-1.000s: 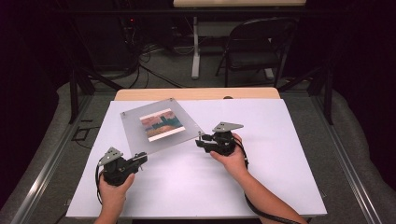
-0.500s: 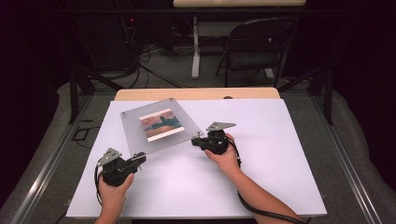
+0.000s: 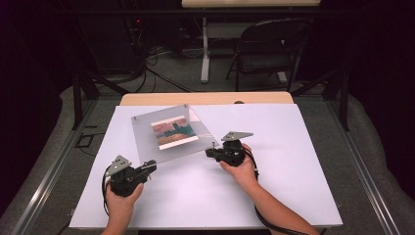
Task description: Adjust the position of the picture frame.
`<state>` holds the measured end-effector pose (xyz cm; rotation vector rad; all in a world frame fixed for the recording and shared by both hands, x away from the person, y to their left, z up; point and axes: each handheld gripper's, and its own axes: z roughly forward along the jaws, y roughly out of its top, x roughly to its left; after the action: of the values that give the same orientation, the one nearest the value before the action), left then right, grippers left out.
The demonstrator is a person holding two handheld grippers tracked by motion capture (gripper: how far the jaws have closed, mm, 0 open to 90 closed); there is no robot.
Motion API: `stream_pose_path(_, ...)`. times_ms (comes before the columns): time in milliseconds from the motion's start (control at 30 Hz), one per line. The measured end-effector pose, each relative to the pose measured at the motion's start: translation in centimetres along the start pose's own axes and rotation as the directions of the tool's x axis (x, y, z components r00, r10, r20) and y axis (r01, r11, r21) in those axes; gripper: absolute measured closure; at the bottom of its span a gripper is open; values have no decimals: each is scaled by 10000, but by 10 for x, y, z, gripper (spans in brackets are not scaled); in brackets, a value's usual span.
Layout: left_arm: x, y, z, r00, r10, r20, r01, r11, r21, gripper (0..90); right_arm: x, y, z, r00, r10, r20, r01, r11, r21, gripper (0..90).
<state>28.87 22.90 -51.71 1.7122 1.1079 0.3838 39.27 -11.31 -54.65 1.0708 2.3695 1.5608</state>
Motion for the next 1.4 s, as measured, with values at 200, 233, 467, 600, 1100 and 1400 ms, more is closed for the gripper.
stream_pose_path(200, -13, 3, 3, 9986, 336, 418, -334, 9994, -54, 847, 6, -10, -26, 9997, 239, 62, -239, 9997, 95, 854)
stream_pose_path(233, -16, 4, 4, 9979, 363, 538, -362, 9993, -33, 846, 7, -12, -30, 9995, 279, 115, -280, 9996, 77, 854)
stream_pose_path(467, -35, 9, 15, 9901, 857, 1113, -860, 9963, -14, 846, 8, -28, -64, 9967, 663, 460, -665, 9978, 42, 854)
stream_pose_path(600, -46, 14, 24, 9849, 1087, 1348, -1091, 9940, -50, 846, 8, -38, -81, 9925, 999, 700, -987, 9949, -202, 854)
stream_pose_path(1100, -38, 23, 43, 9867, 1043, 1245, -1056, 9944, 42, 847, 7, -40, -88, 9858, 1061, 1299, -991, 9933, -587, 853)
stream_pose_path(1400, -27, 27, 62, 9906, 819, 1100, -852, 9960, 252, 847, 4, -38, -85, 9826, 939, 1600, -853, 9946, -599, 853)
